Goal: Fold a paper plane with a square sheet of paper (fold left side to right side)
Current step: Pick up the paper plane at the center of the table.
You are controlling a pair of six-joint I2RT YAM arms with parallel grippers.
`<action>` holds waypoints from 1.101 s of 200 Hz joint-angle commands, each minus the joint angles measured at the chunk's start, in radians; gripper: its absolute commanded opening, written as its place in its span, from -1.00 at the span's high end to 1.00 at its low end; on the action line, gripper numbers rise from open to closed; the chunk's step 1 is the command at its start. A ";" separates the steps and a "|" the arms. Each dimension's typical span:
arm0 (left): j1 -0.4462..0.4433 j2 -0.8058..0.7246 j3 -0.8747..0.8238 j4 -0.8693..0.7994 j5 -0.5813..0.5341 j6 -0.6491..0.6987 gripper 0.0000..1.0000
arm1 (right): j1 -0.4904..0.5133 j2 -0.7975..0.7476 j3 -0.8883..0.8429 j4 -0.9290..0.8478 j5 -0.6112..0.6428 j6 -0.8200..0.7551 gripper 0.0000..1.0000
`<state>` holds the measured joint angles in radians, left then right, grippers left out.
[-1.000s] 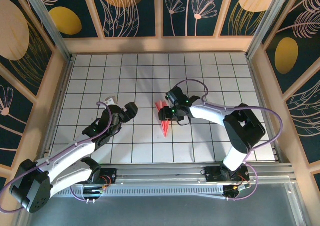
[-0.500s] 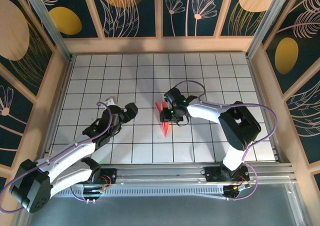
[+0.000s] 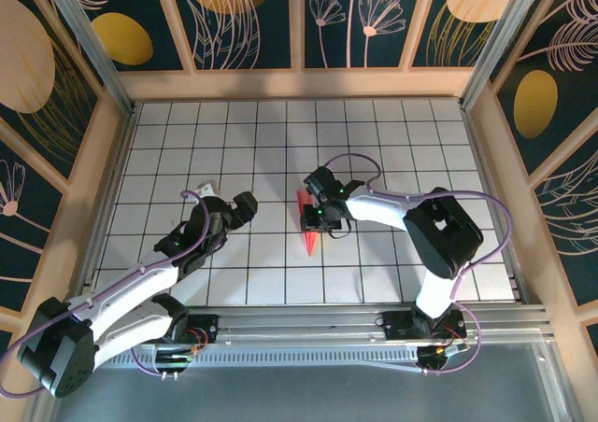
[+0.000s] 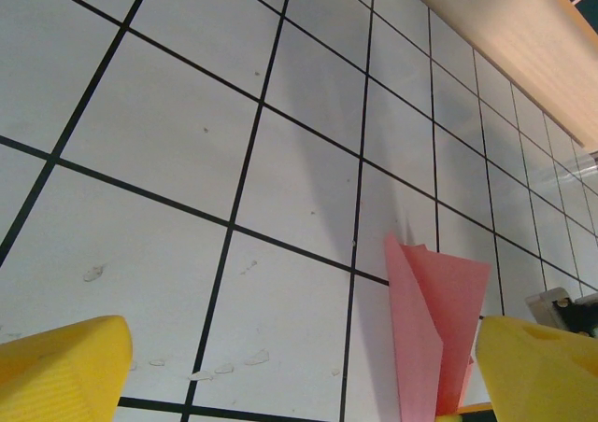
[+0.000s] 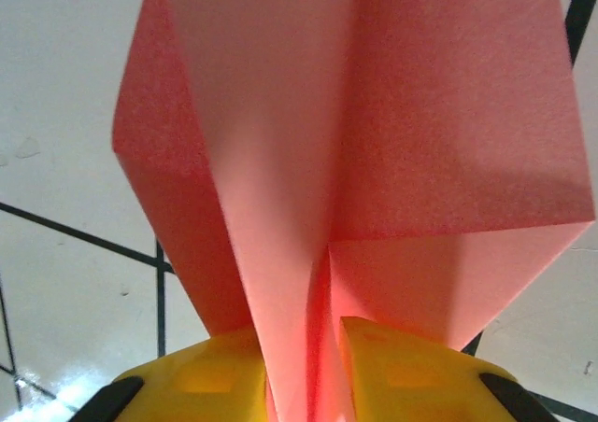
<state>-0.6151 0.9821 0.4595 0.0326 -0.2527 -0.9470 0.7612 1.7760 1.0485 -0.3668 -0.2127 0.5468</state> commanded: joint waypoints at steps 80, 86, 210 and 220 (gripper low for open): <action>0.005 -0.010 -0.018 -0.008 -0.026 0.015 -0.89 | 0.056 0.079 0.071 -0.098 0.116 0.063 0.74; 0.005 -0.010 -0.018 -0.008 -0.026 0.014 -0.88 | 0.058 0.077 0.074 -0.098 0.115 0.064 0.76; 0.005 -0.099 -0.006 -0.085 -0.109 0.137 -0.89 | -0.133 0.186 0.481 -0.348 0.194 -0.079 0.99; 0.005 -0.111 -0.013 -0.085 -0.107 0.150 -0.89 | -0.150 0.229 0.540 -0.372 0.201 -0.094 1.00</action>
<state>-0.6151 0.9043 0.4507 -0.0265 -0.3275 -0.8593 0.6514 1.9099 1.4796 -0.6353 -0.0467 0.5186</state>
